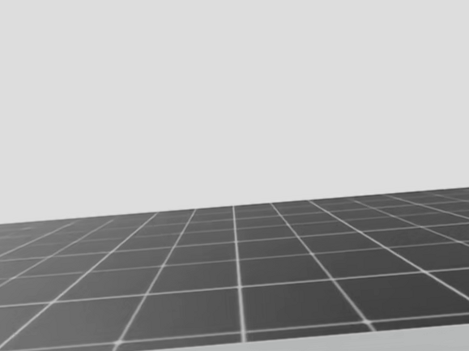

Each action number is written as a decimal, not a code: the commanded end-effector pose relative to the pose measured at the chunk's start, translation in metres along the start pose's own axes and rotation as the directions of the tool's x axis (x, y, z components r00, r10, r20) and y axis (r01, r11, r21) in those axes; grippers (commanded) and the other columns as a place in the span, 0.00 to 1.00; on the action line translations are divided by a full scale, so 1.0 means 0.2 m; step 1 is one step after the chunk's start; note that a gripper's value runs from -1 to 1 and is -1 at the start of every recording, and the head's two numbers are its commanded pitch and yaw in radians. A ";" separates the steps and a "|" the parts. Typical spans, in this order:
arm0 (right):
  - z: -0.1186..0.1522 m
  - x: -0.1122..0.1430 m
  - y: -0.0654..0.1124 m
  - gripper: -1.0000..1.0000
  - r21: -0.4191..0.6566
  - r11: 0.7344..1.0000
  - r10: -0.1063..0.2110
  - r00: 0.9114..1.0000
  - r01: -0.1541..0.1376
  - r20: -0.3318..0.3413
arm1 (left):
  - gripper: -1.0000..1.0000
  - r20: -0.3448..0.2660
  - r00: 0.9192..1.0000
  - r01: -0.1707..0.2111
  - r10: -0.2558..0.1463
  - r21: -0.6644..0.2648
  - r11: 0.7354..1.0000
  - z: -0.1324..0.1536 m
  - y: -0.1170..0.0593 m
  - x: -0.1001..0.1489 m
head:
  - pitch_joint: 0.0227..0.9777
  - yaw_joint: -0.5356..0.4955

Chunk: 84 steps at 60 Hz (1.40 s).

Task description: Look at the card. If it is red, pick the object on the left. If it is green, pick the object on the right.

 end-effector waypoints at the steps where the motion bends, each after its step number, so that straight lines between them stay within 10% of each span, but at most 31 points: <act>1: 0.01 0.00 0.00 0.00 -0.049 0.999 -0.022 1.000 0.023 0.015 | 0.00 -0.001 1.000 0.006 -0.006 0.005 1.000 0.00 0.00 0.00 | 0.05 0.51; 6: 0.00 0.01 -0.01 0.00 -0.001 0.999 -0.035 0.999 0.035 0.005 | 0.00 0.000 1.000 0.004 -0.004 0.007 1.000 0.00 0.00 0.00 | 0.08 0.51; 23: -0.01 0.00 0.00 0.00 -0.099 0.992 0.075 0.997 -0.076 -0.013 | 0.00 0.003 1.000 0.002 -0.002 0.010 1.000 0.00 0.00 0.00 | 0.28 0.50; 62: -0.01 0.02 0.00 0.00 -0.071 0.995 0.067 0.997 -0.069 -0.022 | 0.00 0.000 1.000 0.011 -0.011 0.009 1.000 0.00 0.01 0.00 | 0.83 0.49; 84: -0.01 0.02 0.00 0.00 -0.062 0.996 0.070 0.997 -0.071 -0.024 | 0.00 0.001 1.000 0.011 -0.011 0.007 1.000 -0.01 0.01 -0.01 | 0.88 0.50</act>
